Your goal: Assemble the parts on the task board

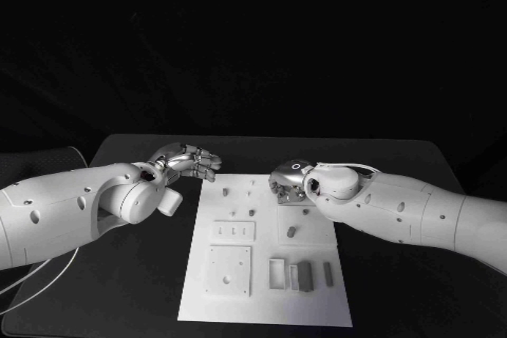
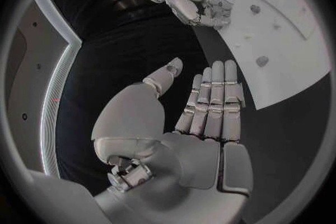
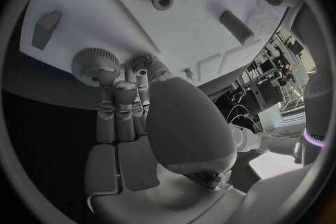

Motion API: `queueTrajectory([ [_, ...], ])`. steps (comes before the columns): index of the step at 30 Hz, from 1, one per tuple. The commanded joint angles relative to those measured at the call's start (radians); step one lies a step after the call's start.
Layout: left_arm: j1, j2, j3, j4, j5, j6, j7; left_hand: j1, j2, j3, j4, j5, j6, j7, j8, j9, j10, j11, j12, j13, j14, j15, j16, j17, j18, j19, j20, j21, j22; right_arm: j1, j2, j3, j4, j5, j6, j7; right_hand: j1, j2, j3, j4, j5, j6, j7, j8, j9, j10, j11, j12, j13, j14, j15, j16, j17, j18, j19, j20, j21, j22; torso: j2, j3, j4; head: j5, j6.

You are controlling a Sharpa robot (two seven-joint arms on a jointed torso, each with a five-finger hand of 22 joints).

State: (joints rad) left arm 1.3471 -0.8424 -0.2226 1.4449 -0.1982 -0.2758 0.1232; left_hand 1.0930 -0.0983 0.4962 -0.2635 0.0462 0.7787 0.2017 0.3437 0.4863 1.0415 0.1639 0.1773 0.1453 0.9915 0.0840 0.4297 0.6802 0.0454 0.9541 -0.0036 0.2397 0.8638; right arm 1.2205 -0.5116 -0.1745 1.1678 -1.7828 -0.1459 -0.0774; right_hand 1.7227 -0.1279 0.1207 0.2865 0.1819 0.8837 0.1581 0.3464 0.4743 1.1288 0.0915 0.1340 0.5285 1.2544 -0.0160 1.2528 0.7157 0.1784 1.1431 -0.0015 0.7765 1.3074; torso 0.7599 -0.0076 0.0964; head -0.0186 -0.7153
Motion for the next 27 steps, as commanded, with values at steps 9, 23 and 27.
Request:
queueTrajectory([
  [9,0.001,-0.001,0.001,0.004,0.0,0.012,0.004,-0.001,-0.006,-0.002,0.006,0.003,-0.006,-0.001,-0.005,0.0,-0.006,-0.001,-0.004,0.001,0.003,0.005,-0.004,0.002,0.018,0.002,-0.005,-0.006,0.001,-0.012,-0.008,-0.008,0.003,-0.025,0.045,-0.019,0.004,0.003,0.026,-0.008,-0.002,0.017,-0.003,-0.003,0.006,0.018,-0.008,-0.009,0.007,-0.003,-0.011,0.008,-0.005,0.083,-0.005,-0.004,0.01,0.022,0.001,-0.0005,0.0004,-0.001,0.002],
  [23,0.001,-0.004,0.001,0.006,0.0,0.01,0.004,0.0,-0.006,-0.001,0.005,0.003,-0.007,-0.001,-0.005,0.0,-0.007,-0.001,-0.005,0.001,0.003,0.005,-0.005,0.003,0.017,0.002,-0.006,-0.007,0.002,-0.012,-0.018,-0.008,0.026,-0.029,0.021,-0.021,-0.023,0.015,0.216,-0.11,0.001,0.043,-0.009,-0.02,0.024,0.062,-0.01,-0.064,-0.022,-0.006,-0.016,0.024,-0.013,0.083,-0.025,-0.002,0.039,0.021,0.002,-0.001,0.0003,-0.001,0.004],
  [27,0.001,-0.006,0.001,0.008,-0.001,0.009,0.004,0.001,-0.006,-0.001,0.005,0.003,-0.007,-0.001,-0.005,0.0,-0.007,-0.001,-0.005,0.001,0.003,0.005,-0.005,0.004,0.017,0.002,-0.006,-0.007,0.002,-0.012,-0.02,-0.008,0.04,-0.041,0.013,-0.027,-0.252,0.023,0.373,-0.361,-0.002,0.049,-0.009,-0.033,0.037,0.066,-0.005,-0.067,-0.032,-0.004,-0.013,0.031,-0.021,0.083,-0.022,0.002,0.054,0.02,0.002,-0.0019,-0.0004,-0.001,0.005],
])
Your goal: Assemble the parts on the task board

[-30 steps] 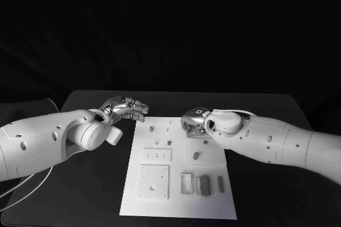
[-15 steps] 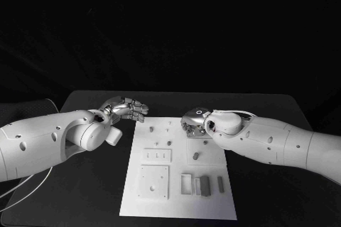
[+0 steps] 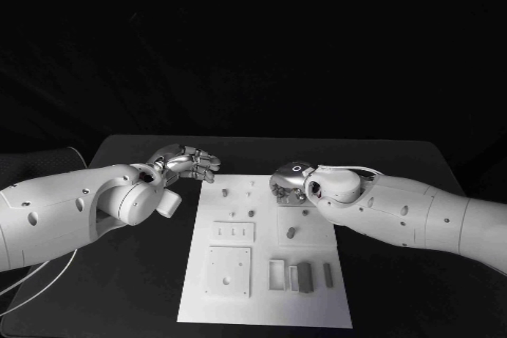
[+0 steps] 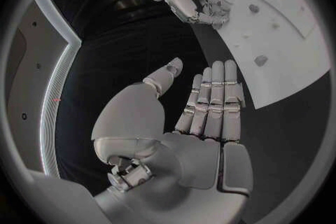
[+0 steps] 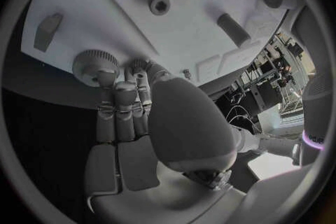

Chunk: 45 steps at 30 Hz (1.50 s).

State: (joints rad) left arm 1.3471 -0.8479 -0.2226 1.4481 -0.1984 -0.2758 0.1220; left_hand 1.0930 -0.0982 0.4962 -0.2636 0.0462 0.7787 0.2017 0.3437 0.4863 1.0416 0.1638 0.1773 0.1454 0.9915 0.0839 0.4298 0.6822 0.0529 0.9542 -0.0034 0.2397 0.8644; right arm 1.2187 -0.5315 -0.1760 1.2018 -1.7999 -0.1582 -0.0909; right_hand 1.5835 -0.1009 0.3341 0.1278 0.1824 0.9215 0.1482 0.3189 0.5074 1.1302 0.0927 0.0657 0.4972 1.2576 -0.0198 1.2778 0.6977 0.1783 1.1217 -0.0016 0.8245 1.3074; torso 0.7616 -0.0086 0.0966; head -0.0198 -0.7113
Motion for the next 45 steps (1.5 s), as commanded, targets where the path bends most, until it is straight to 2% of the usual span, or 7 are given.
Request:
queueTrajectory([
  [1,0.001,-0.001,0.001,0.004,0.0,0.009,0.005,0.001,-0.006,-0.001,0.005,0.003,-0.007,-0.001,-0.005,0.0,-0.007,-0.001,-0.005,0.001,0.003,0.005,-0.006,0.002,0.01,0.002,-0.006,-0.007,0.001,-0.01,-0.001,-0.006,0.008,-0.024,0.026,-0.014,-0.256,0.023,0.274,-0.362,-0.001,0.019,-0.001,-0.01,0.009,0.07,-0.008,0.001,-0.002,-0.001,-0.009,0.006,-0.011,0.084,0.014,0.001,0.012,0.017,0.0,-0.0009,-0.0005,0.0,0.001],
  [2,0.001,-0.001,0.001,0.004,0.0,0.009,0.005,0.001,-0.006,-0.001,0.005,0.003,-0.007,-0.001,-0.005,0.0,-0.007,-0.001,-0.005,0.001,0.003,0.005,-0.006,0.002,0.01,0.002,-0.006,-0.007,0.001,-0.01,-0.002,-0.006,0.012,-0.027,0.025,-0.015,-0.324,0.033,0.319,-0.414,-0.004,0.022,0.0,-0.012,0.012,0.076,-0.007,0.003,-0.001,0.004,-0.01,0.007,-0.014,0.084,0.024,0.0,0.016,0.016,0.0,-0.0006,-0.0003,0.0,0.001],
  [4,0.001,-0.002,0.001,0.005,0.0,0.009,0.005,0.001,-0.007,-0.001,0.005,0.003,-0.007,-0.001,-0.005,0.0,-0.007,-0.001,-0.005,0.001,0.003,0.005,-0.006,0.002,0.01,0.002,-0.006,-0.007,0.001,-0.01,-0.004,-0.006,0.018,-0.033,0.023,-0.019,-0.349,0.029,0.352,-0.419,-0.006,0.023,-0.001,-0.012,0.017,0.078,-0.012,0.003,0.0,0.007,-0.01,0.008,-0.017,0.084,0.031,-0.006,0.017,0.016,0.0,-0.0006,0.0,0.0,0.002],
  [15,0.002,-0.005,0.001,0.006,0.0,0.007,0.006,0.001,-0.007,-0.001,0.005,0.003,-0.007,-0.001,-0.005,0.0,-0.007,-0.001,-0.006,0.002,0.003,0.005,-0.007,0.003,0.01,0.002,-0.006,-0.007,0.001,0.007,-0.002,-0.003,0.048,-0.054,0.015,-0.038,-0.359,0.026,0.365,-0.419,-0.008,0.027,-0.003,-0.01,0.022,0.082,-0.014,0.004,0.002,0.01,-0.012,0.011,-0.017,0.084,0.035,-0.01,0.019,0.018,0.001,-0.0014,0.0003,0.0,0.007],
  [28,0.003,-0.007,0.001,0.006,-0.001,0.006,0.007,0.002,-0.007,0.0,0.005,0.003,-0.007,-0.001,-0.006,0.0,-0.007,0.0,-0.007,0.002,0.004,0.005,-0.007,0.005,0.009,0.002,-0.006,-0.007,0.002,0.011,0.009,0.006,0.053,-0.063,-0.018,-0.044,-0.363,0.016,0.372,-0.42,-0.008,0.025,-0.003,-0.011,0.025,0.083,-0.014,0.004,0.002,0.01,-0.012,0.012,-0.017,0.084,0.036,-0.012,0.02,0.018,0.001,-0.0004,0.0007,0.002,0.01],
  [37,0.003,-0.005,0.001,0.001,-0.001,0.005,0.008,0.002,-0.007,0.0,0.005,0.003,-0.008,-0.001,-0.006,0.001,-0.007,0.0,-0.007,0.002,0.004,0.005,-0.008,0.006,0.009,0.002,-0.006,-0.008,0.002,0.011,0.037,0.019,0.032,-0.072,-0.093,-0.042,-0.362,0.008,0.376,-0.42,-0.008,0.022,-0.002,-0.013,0.026,0.084,-0.015,0.003,0.002,0.009,-0.013,0.013,-0.018,0.084,0.036,-0.014,0.02,0.018,0.002,0.0004,0.0016,0.006,0.016],
  [45,0.003,-0.003,0.001,-0.002,-0.002,0.004,0.008,0.002,-0.007,0.0,0.005,0.003,-0.008,-0.001,-0.006,0.001,-0.007,0.0,-0.007,0.003,0.004,0.005,-0.009,0.007,0.009,0.002,-0.006,-0.008,0.002,0.011,0.068,0.022,0.005,-0.073,-0.132,-0.04,-0.359,0.004,0.38,-0.42,-0.008,0.023,-0.002,-0.012,0.028,0.086,-0.015,0.004,0.003,0.011,-0.013,0.015,-0.017,0.084,0.038,-0.015,0.022,0.018,0.002,-0.0001,0.0017,0.012,0.021],
])
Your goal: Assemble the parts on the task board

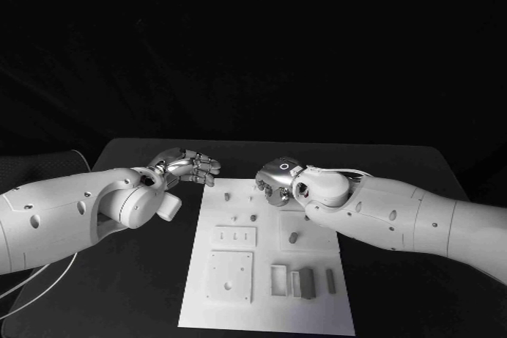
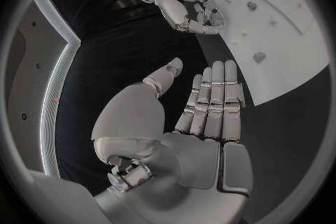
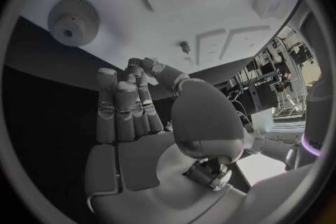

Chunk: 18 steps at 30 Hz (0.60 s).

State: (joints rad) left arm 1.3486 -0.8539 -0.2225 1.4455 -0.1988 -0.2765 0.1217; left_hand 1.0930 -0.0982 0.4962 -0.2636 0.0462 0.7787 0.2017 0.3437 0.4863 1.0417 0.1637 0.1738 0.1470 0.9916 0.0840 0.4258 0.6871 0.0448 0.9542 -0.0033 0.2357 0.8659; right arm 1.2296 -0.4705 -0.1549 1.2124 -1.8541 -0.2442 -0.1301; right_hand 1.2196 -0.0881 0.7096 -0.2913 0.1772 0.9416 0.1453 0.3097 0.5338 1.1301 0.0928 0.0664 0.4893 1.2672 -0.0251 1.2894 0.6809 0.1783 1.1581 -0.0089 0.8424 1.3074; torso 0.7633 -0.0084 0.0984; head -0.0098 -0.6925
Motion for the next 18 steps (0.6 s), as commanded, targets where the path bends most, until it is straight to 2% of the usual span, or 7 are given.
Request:
queueTrajectory([
  [1,0.002,0.003,0.001,0.001,-0.002,0.005,0.009,0.002,-0.007,0.0,0.005,0.003,-0.008,-0.001,-0.006,0.001,-0.008,0.0,-0.004,0.001,0.004,0.005,-0.005,0.002,0.017,0.002,-0.006,-0.004,0.001,0.0,0.012,0.0,-0.01,-0.019,-0.05,0.0,0.005,-0.009,0.005,-0.001,-0.003,0.003,0.0,-0.003,0.002,0.086,-0.015,0.003,0.011,0.001,-0.008,0.003,0.0,0.084,0.002,-0.008,0.004,0.018,0.0,-0.0004,-0.0004,0.002,0.003],
  [18,0.002,0.015,0.002,-0.01,-0.004,0.005,0.01,0.003,-0.007,0.0,0.005,0.003,-0.008,0.0,-0.007,0.001,-0.008,0.0,-0.005,0.002,0.005,0.005,-0.006,0.004,0.017,0.002,-0.006,-0.004,0.001,-0.005,0.088,0.001,-0.106,-0.017,-0.106,-0.002,0.004,-0.017,0.006,-0.001,-0.003,0.002,0.001,-0.004,0.003,0.086,-0.015,0.003,0.011,0.002,-0.008,0.004,-0.001,0.084,0.003,-0.009,0.005,0.019,0.001,-0.0007,0.0021,0.01,0.011],
])
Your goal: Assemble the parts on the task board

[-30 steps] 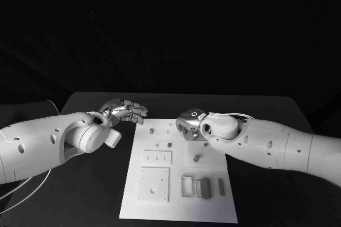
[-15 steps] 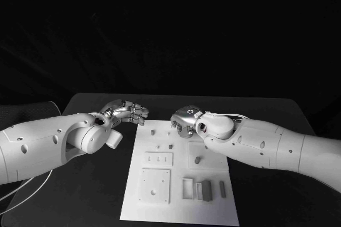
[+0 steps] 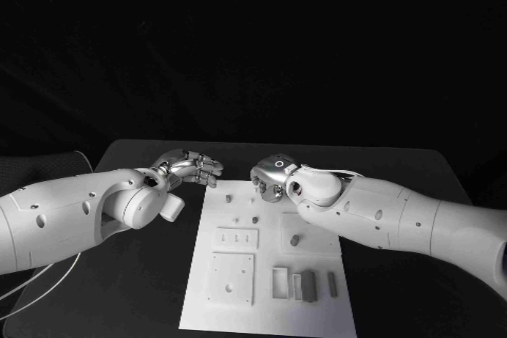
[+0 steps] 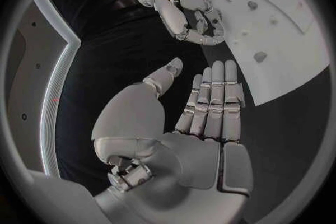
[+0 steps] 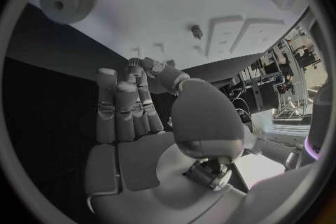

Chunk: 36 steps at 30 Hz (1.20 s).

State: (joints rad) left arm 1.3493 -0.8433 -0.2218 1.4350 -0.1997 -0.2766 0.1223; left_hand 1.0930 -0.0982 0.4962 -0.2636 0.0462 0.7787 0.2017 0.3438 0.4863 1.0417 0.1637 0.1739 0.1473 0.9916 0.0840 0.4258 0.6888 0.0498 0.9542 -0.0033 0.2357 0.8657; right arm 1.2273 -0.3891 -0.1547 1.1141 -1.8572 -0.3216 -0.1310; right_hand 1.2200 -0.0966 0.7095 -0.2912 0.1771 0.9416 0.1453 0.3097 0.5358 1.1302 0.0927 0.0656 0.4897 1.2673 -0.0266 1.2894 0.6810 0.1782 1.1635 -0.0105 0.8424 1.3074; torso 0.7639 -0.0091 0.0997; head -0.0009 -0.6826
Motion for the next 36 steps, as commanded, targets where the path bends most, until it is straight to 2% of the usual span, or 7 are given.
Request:
queueTrajectory([
  [1,0.002,0.006,0.001,0.0,-0.003,0.005,0.01,0.003,-0.007,0.0,0.005,0.003,-0.008,0.0,-0.007,0.001,-0.008,0.0,-0.005,0.001,0.005,0.005,-0.006,0.002,0.012,0.002,-0.006,-0.004,0.002,-0.003,0.01,0.0,-0.013,-0.012,-0.028,0.0,0.003,-0.009,0.006,-0.001,-0.003,0.002,0.001,-0.004,0.001,0.086,-0.015,0.004,0.01,0.002,-0.007,0.004,-0.001,0.084,-0.002,-0.007,0.005,0.019,0.0,0.0,0.001,0.003,0.002],
  [6,0.002,0.009,0.002,-0.002,-0.004,0.006,0.009,0.002,-0.007,0.0,0.005,0.003,-0.008,0.0,-0.007,0.001,-0.008,0.0,-0.005,0.002,0.005,0.005,-0.007,0.002,0.012,0.002,-0.006,-0.004,0.002,-0.007,0.025,0.0,-0.033,-0.009,-0.03,0.002,0.003,-0.01,0.007,-0.001,-0.003,0.001,0.001,-0.004,0.002,0.086,-0.015,0.004,0.01,0.002,-0.007,0.004,-0.001,0.084,-0.001,-0.008,0.005,0.019,0.001,0.0001,0.0008,0.01,0.003],
  [15,0.005,0.008,0.004,0.002,-0.005,0.004,0.009,0.002,-0.007,0.0,0.005,0.003,-0.008,0.0,-0.007,0.002,-0.008,0.0,-0.006,0.002,0.005,0.005,-0.007,0.003,0.012,0.003,-0.007,-0.005,0.002,-0.009,0.04,0.0,-0.05,-0.007,-0.035,0.004,0.002,-0.012,0.007,0.0,-0.004,0.001,0.002,-0.005,0.002,0.086,-0.015,0.003,0.01,0.002,-0.007,0.004,-0.001,0.084,-0.001,-0.008,0.005,0.018,0.003,-0.0013,0.003,0.016,0.004],
  [25,0.019,0.009,0.005,0.004,-0.006,0.002,0.008,0.002,-0.007,0.0,0.005,0.003,-0.008,0.0,-0.007,0.002,-0.008,0.0,-0.006,0.002,0.005,0.004,-0.008,0.004,0.012,0.003,-0.007,-0.005,0.002,-0.009,0.056,0.0,-0.067,-0.007,-0.038,0.0,0.0,-0.015,0.007,0.0,-0.004,0.0,0.002,-0.005,0.002,0.086,-0.015,0.003,0.01,0.002,-0.006,0.004,-0.001,0.084,-0.001,-0.008,0.005,0.018,0.005,-0.0016,0.001,0.024,0.006],
  [31,0.026,0.01,0.005,0.008,-0.007,0.0,0.007,0.003,-0.008,0.0,0.005,0.003,-0.008,0.0,-0.007,0.002,-0.008,0.0,-0.006,0.003,0.005,0.004,-0.009,0.005,0.012,0.003,-0.007,-0.005,0.002,-0.009,0.064,0.0,-0.079,-0.006,-0.036,0.002,-0.001,-0.016,0.007,0.0,-0.004,-0.001,0.002,-0.006,0.003,0.086,-0.015,0.003,0.01,0.002,-0.006,0.004,-0.001,0.084,0.0,-0.008,0.005,0.018,0.005,-0.0005,0.0003,0.029,0.002],
  [36,0.029,0.013,0.005,0.007,-0.008,0.0,0.008,0.003,-0.008,0.0,0.004,0.003,-0.008,0.0,-0.007,0.002,-0.008,0.0,-0.006,0.003,0.006,0.004,-0.009,0.006,0.012,0.003,-0.007,-0.005,0.003,-0.009,0.068,0.0,-0.085,-0.004,-0.028,0.003,-0.002,-0.017,0.007,0.001,-0.004,-0.001,0.003,-0.006,0.003,0.086,-0.015,0.003,0.01,0.002,-0.006,0.004,-0.002,0.084,0.0,-0.008,0.005,0.018,0.004,-0.0017,0.0,0.03,-0.002],
])
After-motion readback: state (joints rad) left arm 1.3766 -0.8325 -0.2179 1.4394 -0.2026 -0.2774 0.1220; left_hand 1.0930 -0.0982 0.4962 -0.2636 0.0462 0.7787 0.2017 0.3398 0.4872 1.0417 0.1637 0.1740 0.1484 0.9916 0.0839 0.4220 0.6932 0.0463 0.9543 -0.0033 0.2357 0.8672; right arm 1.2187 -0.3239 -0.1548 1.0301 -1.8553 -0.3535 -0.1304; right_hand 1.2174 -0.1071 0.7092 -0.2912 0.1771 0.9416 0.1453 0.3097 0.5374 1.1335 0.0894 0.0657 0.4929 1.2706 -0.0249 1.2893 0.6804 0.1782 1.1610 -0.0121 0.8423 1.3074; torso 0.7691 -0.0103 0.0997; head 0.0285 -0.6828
